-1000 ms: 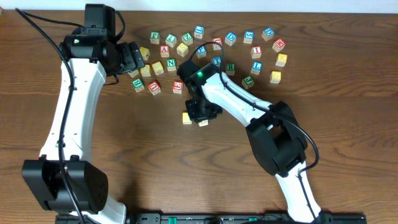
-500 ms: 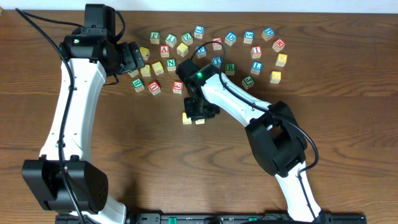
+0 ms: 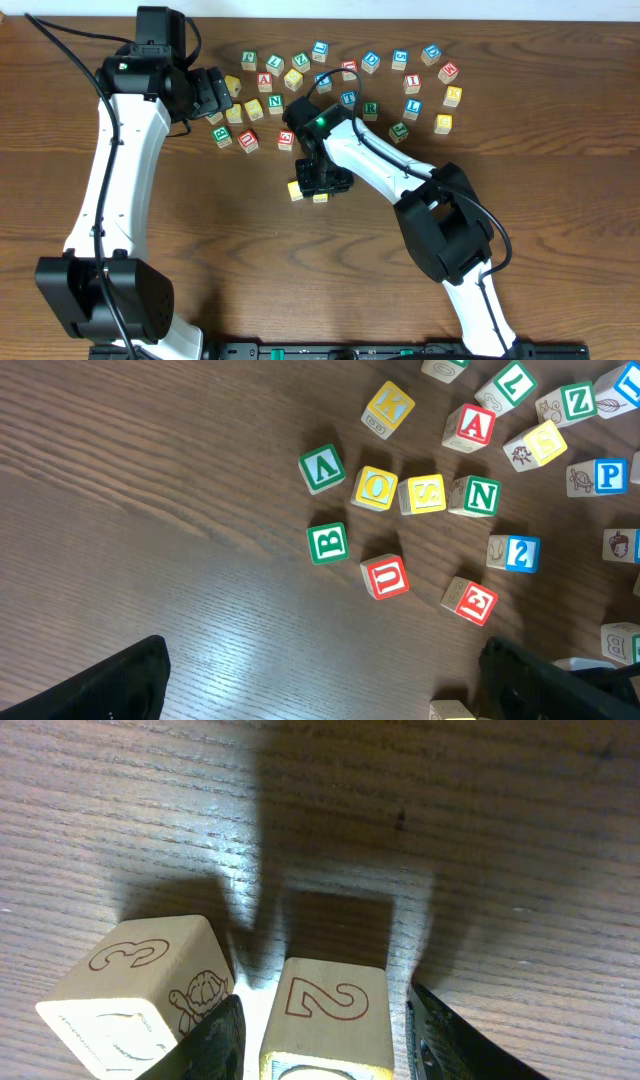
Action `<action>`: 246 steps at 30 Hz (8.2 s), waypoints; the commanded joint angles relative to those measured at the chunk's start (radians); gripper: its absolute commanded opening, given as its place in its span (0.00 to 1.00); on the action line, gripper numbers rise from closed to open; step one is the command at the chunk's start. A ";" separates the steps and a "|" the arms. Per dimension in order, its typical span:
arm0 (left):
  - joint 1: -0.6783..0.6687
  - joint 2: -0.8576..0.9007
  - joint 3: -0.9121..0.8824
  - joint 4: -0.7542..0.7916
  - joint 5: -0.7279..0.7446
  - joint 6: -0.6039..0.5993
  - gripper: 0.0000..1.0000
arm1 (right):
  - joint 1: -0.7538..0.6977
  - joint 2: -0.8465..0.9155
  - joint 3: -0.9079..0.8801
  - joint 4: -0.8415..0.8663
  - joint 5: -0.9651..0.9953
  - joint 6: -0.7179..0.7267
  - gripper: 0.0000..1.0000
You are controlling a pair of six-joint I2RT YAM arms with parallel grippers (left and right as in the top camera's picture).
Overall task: Spell out CORL
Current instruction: 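Carry the yellow O block and lower it right of the C block, then release the O block and lift the right arm back toward the blocks, then lower the right gripper onto the green R block and close, then carry the green R block to the right of the O block, then lower the R block onto the table and open the right gripper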
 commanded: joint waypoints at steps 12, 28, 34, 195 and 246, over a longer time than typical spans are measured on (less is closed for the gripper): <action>-0.002 -0.004 0.002 -0.002 -0.006 -0.005 0.98 | -0.065 -0.096 0.133 -0.036 -0.025 -0.161 0.48; -0.002 -0.004 0.002 -0.002 -0.005 0.006 0.98 | -0.257 -0.200 0.183 0.038 0.038 -0.209 0.61; -0.002 -0.004 -0.003 -0.002 -0.005 0.001 0.98 | -0.268 -0.190 0.183 0.042 0.084 -0.210 0.65; -0.002 -0.004 -0.011 -0.002 -0.005 -0.001 0.98 | -0.087 -0.155 -0.244 0.228 0.088 -0.017 0.36; -0.002 -0.004 -0.011 0.002 -0.006 -0.001 0.98 | -0.142 -0.280 -0.229 0.014 -0.037 -0.087 0.61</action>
